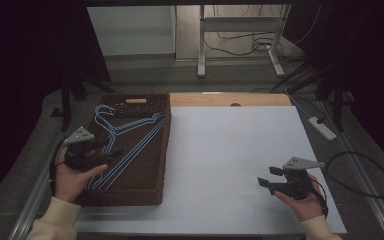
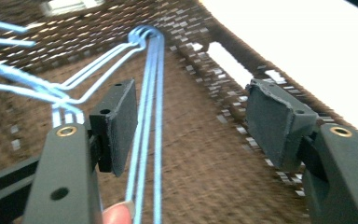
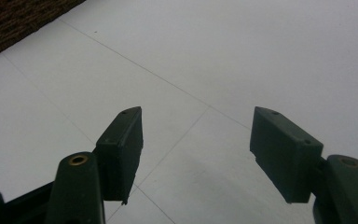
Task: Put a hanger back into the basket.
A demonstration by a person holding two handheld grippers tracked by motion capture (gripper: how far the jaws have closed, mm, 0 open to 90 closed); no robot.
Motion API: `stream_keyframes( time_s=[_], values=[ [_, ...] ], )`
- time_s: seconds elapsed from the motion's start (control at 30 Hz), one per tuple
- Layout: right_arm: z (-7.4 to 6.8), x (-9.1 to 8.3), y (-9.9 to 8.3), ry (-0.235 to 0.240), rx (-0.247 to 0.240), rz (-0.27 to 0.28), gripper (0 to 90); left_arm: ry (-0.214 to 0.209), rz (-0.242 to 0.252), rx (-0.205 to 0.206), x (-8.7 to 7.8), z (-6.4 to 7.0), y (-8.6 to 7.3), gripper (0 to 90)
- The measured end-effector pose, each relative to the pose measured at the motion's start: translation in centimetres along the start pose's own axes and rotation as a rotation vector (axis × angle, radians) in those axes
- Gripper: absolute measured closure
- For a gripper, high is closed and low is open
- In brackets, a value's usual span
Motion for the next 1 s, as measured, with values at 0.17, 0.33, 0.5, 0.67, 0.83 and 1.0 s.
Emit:
stream_keyframes(
  time_s=[0.17,0.33,0.5,0.67,0.83,1.0],
  values=[
    [0.1,-0.1,0.0,-0.001,-0.001,0.004,34.9,-0.038,0.028,0.036,-0.2,2.3,-0.4,35.1],
    [0.1,-0.2,-0.1,-0.001,0.003,0.006,34.9,-0.068,0.042,0.067,0.3,4.2,-1.3,35.0],
    [0.2,-0.4,0.0,-0.001,0.003,0.016,34.9,-0.080,0.062,0.089,0.8,5.6,-2.1,34.8],
    [0.3,-0.6,0.0,-0.001,0.009,0.023,34.8,-0.076,0.060,0.107,1.4,6.5,-2.7,34.7],
    [0.4,-0.8,-0.1,0.001,0.012,0.033,34.7,-0.073,0.053,0.110,1.8,6.6,-3.0,34.5],
    [0.4,-0.8,-0.1,0.004,0.007,0.037,34.7,-0.068,0.047,0.114,2.1,6.8,-3.1,34.6]
  ],
)
Point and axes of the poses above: each handheld gripper's, and its own axes: x roughly forward along the jaws, y roughly out of its top, z roughly to its right, the point moved 6 cm from there along x, roughly forward along the jaws, and after that the axes turned 15 degrees about -z, right-handed, at the moved point
